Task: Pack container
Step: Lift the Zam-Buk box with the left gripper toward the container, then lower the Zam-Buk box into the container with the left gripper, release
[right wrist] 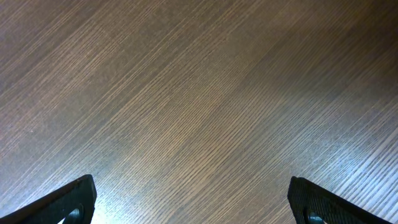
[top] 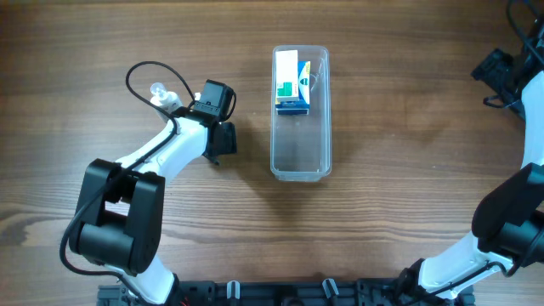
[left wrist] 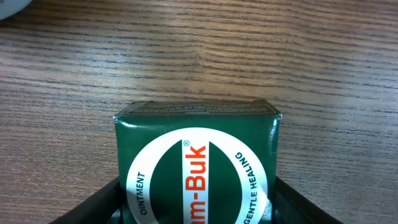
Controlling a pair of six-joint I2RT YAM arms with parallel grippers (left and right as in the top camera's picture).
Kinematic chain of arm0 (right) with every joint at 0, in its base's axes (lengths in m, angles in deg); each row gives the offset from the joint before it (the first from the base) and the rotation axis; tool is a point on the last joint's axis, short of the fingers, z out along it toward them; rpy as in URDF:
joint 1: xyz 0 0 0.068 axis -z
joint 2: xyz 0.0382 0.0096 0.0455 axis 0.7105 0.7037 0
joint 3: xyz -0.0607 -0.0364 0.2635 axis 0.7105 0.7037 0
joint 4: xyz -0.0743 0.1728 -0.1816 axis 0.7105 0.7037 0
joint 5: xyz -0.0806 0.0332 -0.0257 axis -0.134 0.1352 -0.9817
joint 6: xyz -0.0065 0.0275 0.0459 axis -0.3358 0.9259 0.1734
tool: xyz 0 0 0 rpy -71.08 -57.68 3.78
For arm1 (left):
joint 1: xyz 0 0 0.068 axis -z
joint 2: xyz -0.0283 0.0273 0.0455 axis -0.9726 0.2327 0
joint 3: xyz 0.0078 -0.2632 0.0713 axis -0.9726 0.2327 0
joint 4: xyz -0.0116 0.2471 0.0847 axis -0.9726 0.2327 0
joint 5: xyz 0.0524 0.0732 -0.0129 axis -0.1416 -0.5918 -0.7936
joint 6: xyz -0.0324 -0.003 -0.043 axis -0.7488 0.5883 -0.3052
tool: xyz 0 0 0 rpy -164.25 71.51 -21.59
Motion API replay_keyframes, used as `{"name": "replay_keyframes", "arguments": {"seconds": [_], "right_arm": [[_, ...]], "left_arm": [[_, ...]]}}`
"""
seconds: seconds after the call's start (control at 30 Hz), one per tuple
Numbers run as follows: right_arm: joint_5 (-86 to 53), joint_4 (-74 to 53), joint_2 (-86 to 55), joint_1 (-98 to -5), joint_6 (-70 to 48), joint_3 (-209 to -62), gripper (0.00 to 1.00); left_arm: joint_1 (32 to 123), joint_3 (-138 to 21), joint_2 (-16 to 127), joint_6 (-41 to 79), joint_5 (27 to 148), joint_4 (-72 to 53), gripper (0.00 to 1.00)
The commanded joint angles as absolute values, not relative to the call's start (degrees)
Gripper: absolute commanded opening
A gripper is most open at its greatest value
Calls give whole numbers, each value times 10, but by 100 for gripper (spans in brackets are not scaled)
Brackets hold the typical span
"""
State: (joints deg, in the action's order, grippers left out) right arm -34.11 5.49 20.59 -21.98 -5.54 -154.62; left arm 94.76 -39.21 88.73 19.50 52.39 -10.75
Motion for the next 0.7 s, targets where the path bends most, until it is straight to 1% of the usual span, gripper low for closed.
{"name": "replay_keyframes", "arguments": {"seconds": [0.0, 0.2, 0.43, 0.53, 0.67], "right_arm": [[-349, 54, 215, -222, -49, -1546, 100], [-349, 54, 215, -222, -50, -1546, 100], [-349, 54, 215, -222, -49, -1546, 100], [-349, 54, 215, -222, -50, -1546, 100], [-349, 54, 215, -222, -49, -1546, 100]], "left_arm": [[947, -397, 891, 188, 515, -108, 64], [947, -419, 891, 188, 515, -92, 64], [955, -553, 887, 190, 515, 21, 64], [971, -609, 881, 190, 531, 57, 64], [1023, -680, 867, 186, 576, 76, 64]]}}
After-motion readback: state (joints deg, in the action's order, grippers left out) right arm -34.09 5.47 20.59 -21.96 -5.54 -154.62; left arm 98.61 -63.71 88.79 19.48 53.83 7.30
